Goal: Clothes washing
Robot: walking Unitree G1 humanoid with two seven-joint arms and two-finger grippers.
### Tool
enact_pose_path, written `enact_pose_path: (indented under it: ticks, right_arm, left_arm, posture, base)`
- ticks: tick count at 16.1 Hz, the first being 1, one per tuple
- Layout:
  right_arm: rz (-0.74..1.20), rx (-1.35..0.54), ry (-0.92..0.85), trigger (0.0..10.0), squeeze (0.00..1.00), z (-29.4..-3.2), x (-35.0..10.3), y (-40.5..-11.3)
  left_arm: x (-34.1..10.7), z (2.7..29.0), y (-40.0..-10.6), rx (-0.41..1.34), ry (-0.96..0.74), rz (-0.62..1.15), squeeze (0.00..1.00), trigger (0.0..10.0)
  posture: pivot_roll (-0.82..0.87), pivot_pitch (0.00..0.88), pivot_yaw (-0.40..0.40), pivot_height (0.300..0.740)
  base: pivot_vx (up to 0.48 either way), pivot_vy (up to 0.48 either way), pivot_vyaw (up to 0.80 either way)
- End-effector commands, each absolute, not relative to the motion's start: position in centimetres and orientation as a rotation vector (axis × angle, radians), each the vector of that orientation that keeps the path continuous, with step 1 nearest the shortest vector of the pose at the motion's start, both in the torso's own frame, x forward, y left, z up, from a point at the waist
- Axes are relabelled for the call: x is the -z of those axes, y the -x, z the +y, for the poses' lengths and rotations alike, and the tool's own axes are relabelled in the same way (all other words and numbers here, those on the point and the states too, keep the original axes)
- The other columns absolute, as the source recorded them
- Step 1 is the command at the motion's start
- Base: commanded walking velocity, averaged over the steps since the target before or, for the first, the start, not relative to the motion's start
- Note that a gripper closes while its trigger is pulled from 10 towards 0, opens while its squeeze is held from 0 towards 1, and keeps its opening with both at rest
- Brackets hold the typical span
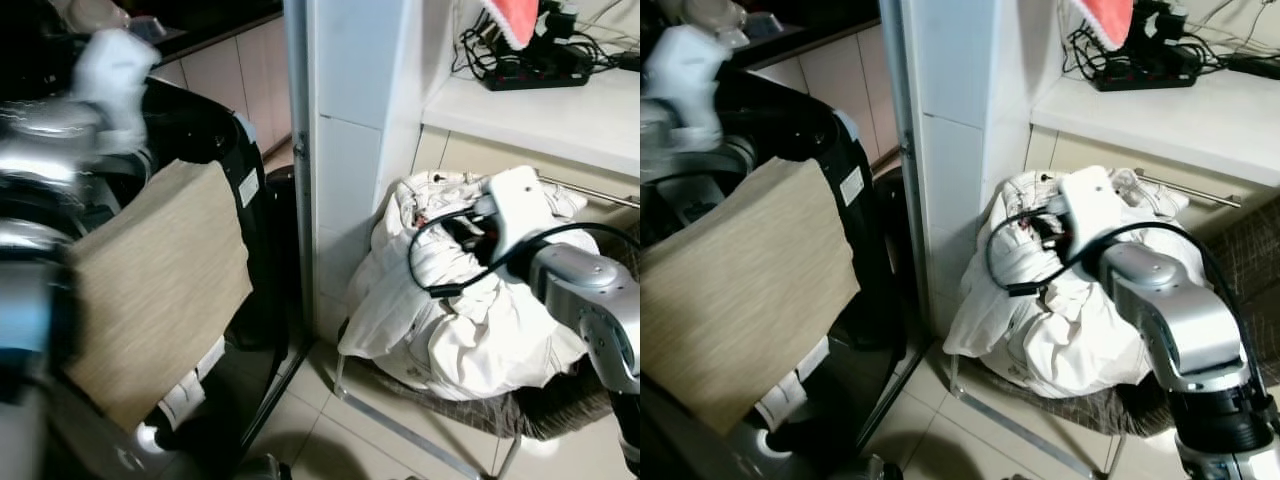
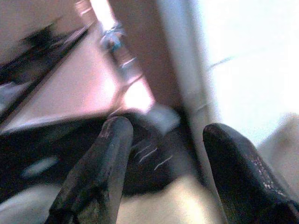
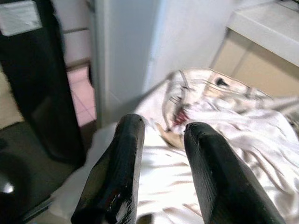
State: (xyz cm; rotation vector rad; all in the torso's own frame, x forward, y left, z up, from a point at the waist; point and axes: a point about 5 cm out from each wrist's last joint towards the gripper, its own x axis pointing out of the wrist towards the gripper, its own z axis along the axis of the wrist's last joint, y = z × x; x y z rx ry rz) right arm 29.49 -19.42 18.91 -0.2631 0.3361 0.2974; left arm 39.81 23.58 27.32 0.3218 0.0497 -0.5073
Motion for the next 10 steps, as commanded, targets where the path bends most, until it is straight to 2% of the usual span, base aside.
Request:
enact_pose_path:
  ticks: [1,3,4,5,7,9,10]
  right_arm:
    - [0.357,-0.263,0.293,10.0,1.0,-20.2,-18.9,-29.5]
    - [0.528,-0.326,0.393,10.0,1.0,-21.0,-17.3,-28.5]
    - [0.58,-0.337,0.427,10.0,1.0,-21.3,-16.8,-28.2]
    - [0.67,-0.331,0.479,10.0,1.0,-22.2,-15.6,-27.7]
    - [0.727,-0.273,0.478,10.0,1.0,-23.3,-14.4,-27.6]
    - [0.754,-0.211,0.452,10.0,1.0,-24.1,-13.6,-27.6]
    - [0.769,-0.175,0.439,10.0,0.0,-24.6,-13.2,-27.7]
  left_arm:
    - [-28.0,22.0,-39.4,0.616,-0.271,-0.042,0.0,10.0]
    - [-24.6,15.5,-37.2,0.851,-0.136,-0.074,0.0,10.0]
    - [-23.5,14.3,-36.6,0.88,-0.12,-0.059,0.0,10.0]
    - [-21.3,11.8,-35.4,0.901,-0.107,-0.03,0.0,10.0]
    - [-18.7,9.4,-33.6,0.912,-0.1,-0.013,0.0,10.0]
    - [-17.6,8.4,-31.8,0.952,-0.101,-0.021,0.0,10.0]
    - [-17.5,8.2,-30.6,0.977,-0.07,-0.025,0.0,10.0]
  posture:
    - [-0.08,0.0,0.074,0.74]
    - [-0.09,0.0,0.077,0.74]
    - [-0.09,0.0,0.078,0.74]
    - [-0.09,0.0,0.078,0.74]
    - [-0.1,0.005,0.083,0.74]
    - [-0.1,0.008,0.084,0.74]
    - [-0.1,0.008,0.084,0.74]
  base:
    - [0.0,0.0,0.0]
    - [0.0,0.0,0.0]
    - [0.0,0.0,0.0]
    - [0.0,0.0,0.0]
    - [0.0,0.0,0.0]
    - [0.0,0.0,0.0]
    - [0.0,0.0,0.0]
